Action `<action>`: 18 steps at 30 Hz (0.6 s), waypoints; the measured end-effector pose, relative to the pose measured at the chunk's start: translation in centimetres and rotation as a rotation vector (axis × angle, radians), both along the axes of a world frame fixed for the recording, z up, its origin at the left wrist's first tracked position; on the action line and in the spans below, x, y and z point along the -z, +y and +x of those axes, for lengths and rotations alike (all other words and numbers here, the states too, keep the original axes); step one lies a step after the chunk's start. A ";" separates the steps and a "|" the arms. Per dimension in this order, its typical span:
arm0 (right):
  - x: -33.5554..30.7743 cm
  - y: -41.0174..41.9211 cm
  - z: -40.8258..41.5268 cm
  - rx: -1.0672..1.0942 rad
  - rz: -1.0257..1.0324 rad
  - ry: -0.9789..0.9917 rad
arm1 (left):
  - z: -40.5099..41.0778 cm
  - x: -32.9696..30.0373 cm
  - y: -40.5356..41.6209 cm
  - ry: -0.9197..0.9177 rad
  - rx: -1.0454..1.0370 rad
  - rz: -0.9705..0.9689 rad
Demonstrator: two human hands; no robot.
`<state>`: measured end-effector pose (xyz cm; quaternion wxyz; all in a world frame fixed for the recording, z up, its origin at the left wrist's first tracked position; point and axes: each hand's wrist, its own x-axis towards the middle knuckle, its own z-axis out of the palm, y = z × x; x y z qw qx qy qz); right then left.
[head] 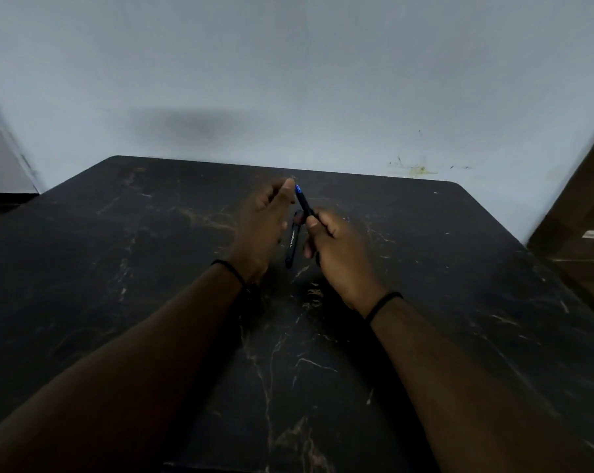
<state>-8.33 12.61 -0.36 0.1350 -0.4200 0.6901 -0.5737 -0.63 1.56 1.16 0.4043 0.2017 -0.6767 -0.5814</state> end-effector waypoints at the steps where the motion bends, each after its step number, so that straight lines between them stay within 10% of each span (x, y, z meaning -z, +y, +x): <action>1: 0.0 0.1 -0.1 -0.036 -0.010 -0.057 | 0.1 -0.1 -0.1 0.011 0.079 0.069; 10: -0.7 0.5 -0.2 -0.419 0.024 -0.634 | 1.2 0.0 -1.5 0.094 0.515 0.194; 18: -0.5 0.3 0.3 -0.321 -0.027 -0.525 | 0.8 -0.1 -1.0 0.157 0.387 0.193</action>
